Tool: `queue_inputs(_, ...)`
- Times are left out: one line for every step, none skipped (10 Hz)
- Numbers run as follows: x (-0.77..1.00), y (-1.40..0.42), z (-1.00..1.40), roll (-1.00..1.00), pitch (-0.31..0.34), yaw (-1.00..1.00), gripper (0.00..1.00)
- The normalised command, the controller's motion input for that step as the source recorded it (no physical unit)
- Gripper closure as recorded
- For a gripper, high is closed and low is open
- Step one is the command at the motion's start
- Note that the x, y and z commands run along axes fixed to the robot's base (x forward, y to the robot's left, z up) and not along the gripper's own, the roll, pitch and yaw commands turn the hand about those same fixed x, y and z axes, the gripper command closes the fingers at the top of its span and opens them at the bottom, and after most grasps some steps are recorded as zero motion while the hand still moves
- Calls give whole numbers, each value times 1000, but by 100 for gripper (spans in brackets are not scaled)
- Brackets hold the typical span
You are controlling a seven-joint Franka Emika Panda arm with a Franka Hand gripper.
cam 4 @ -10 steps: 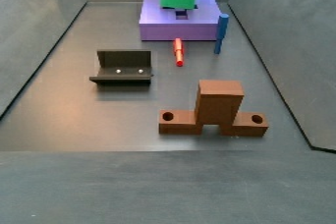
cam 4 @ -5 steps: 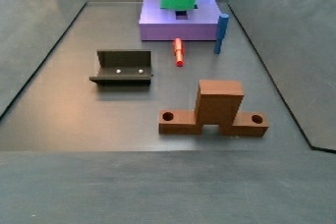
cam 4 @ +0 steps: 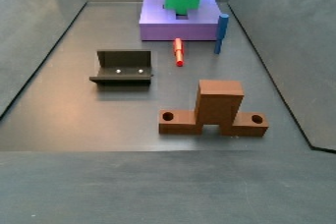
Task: Pick up the green object. Move up. Place the green object on the fixture. Regrasp the green object. Move to above the board. Insert the green object.
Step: Insert the green object.
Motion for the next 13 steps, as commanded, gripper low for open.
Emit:
queue_inputs(294, -306, -294, 347, 314, 0, 100)
queue_inputs(323, -246, -174, 404, 331, 0, 100)
queue_inputs(394, -206, -217, 366, 349, -43, 100)
queue_inputs(331, -106, -163, 340, 381, -89, 100)
queue_inputs(146, -103, 0, 361, 411, 0, 100)
queue_inputs(194, -94, 0, 316, 471, -20, 100)
queue_inputs(334, -103, -163, 287, 420, -11, 100)
queue_inputs(194, 0, -671, 40, 264, 0, 100)
queue_inputs(0, 6, -974, 0, 104, 0, 100)
queue_inputs(0, 37, -1000, -64, 0, 0, 100)
queue_inputs(-43, 0, -1000, 0, 0, 0, 100)
queue_inputs(0, 0, -834, 9, 0, 0, 100)
queue_inputs(0, 0, 0, 0, 0, 0, 100)
